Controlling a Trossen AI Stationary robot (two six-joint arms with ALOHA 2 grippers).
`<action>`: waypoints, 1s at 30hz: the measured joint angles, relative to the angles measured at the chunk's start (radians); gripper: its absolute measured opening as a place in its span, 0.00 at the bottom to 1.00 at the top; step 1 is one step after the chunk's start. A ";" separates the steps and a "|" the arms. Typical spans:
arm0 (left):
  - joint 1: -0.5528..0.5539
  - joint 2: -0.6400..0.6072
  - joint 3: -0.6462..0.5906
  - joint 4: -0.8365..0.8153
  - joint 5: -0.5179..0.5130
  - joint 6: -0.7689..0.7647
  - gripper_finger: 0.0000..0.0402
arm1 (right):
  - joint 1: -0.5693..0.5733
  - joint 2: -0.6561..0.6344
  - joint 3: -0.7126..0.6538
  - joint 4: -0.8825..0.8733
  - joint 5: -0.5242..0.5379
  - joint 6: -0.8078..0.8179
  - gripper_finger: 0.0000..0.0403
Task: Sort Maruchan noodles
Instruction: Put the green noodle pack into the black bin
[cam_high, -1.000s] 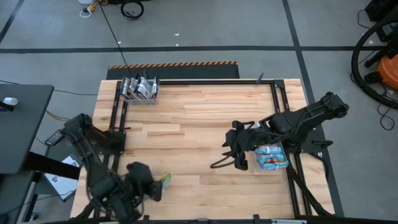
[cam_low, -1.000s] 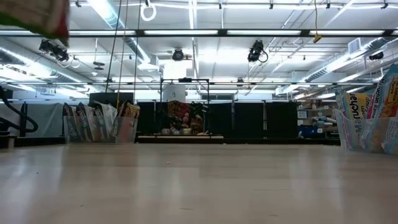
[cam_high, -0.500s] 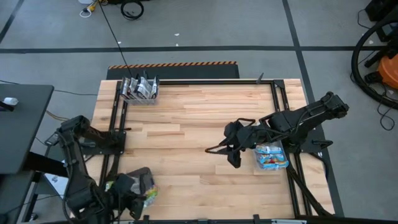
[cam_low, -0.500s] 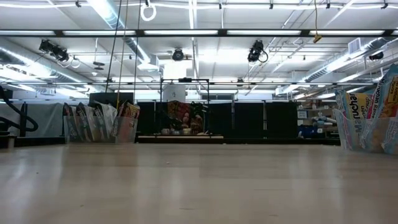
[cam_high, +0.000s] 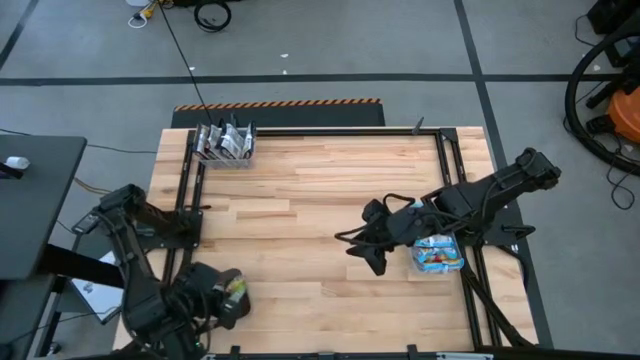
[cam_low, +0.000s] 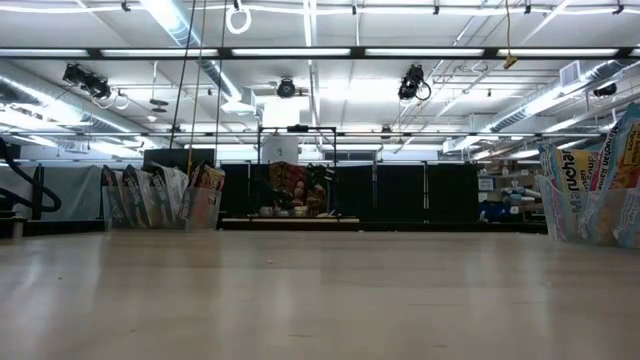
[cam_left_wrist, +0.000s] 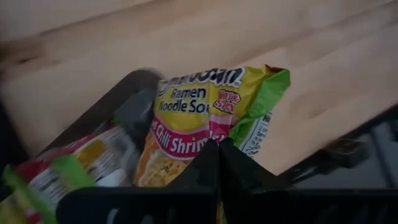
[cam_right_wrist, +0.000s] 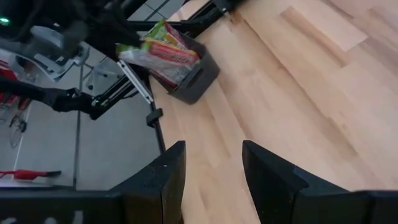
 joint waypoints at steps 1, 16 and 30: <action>0.005 0.000 -0.007 -0.001 0.030 0.000 0.02 | 0.006 0.000 0.000 0.003 0.000 0.005 0.41; 0.087 0.001 -0.056 -0.081 0.203 0.006 0.02 | 0.040 0.000 0.000 0.011 0.101 0.014 0.41; 0.098 0.005 -0.157 -0.054 0.493 0.138 0.07 | 0.068 0.000 0.000 0.026 0.076 0.014 0.41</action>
